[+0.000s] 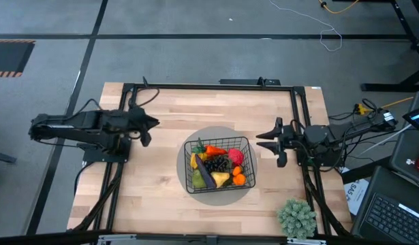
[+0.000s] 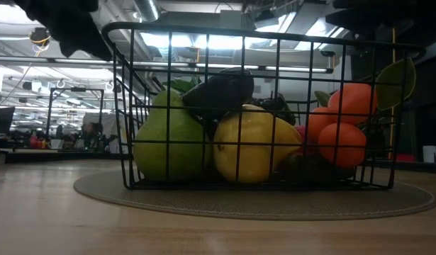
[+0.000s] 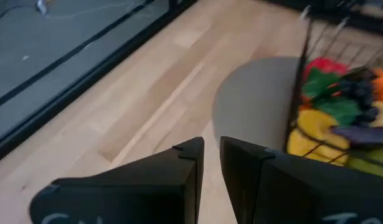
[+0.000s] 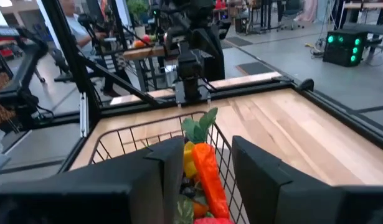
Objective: Build produce basket
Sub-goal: Return to Home Position
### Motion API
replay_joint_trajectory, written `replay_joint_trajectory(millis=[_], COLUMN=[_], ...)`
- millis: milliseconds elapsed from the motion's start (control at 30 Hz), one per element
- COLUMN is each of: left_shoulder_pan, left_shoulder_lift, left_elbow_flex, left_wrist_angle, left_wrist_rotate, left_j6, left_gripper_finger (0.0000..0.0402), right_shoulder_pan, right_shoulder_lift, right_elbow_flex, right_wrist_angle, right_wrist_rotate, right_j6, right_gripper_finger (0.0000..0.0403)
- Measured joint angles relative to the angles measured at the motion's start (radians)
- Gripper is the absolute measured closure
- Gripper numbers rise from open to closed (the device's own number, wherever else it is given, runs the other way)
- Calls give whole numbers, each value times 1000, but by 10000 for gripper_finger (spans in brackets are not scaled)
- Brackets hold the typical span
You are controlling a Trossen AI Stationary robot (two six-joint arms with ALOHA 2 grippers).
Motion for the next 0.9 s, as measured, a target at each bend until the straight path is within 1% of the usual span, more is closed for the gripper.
replay_joint_trajectory(millis=[100, 233, 300, 433, 467, 533, 767, 900], left_shoulder_pan=[-32, -72, -85, -91, -91, -91, -91, -90], left_shoulder_lift=[-63, -154, -203, -293, -314, -351, -434, -451], left_elbow_flex=[-35, -156, -223, -321, -337, -356, -461, -522], left_wrist_angle=[41, 169, 267, 449, 469, 475, 490, 571], left_wrist_rotate=[0, 12, 58, 200, 229, 254, 264, 273], left_j6=[1, 14, 50, 140, 157, 168, 133, 131], left_gripper_finger=[360, 360, 360, 360, 360, 360, 360, 360], right_shoulder_pan=[0, 0, 0, 0, 0, 0, 0, 0], right_shoulder_lift=[0, 0, 0, 1, 1, 1, 1, 1], right_elbow_flex=[0, 0, 0, 0, 0, 0, 0, 0], right_wrist_angle=[19, 18, 17, 16, 16, 16, 15, 15], right_wrist_rotate=[-1, -2, -2, -15, -23, -44, -45, -45], right_j6=[-10, -14, -8, 1, 1, 1, 1, 1], right_gripper_finger=[272, 272, 272, 272, 272, 272, 272, 272])
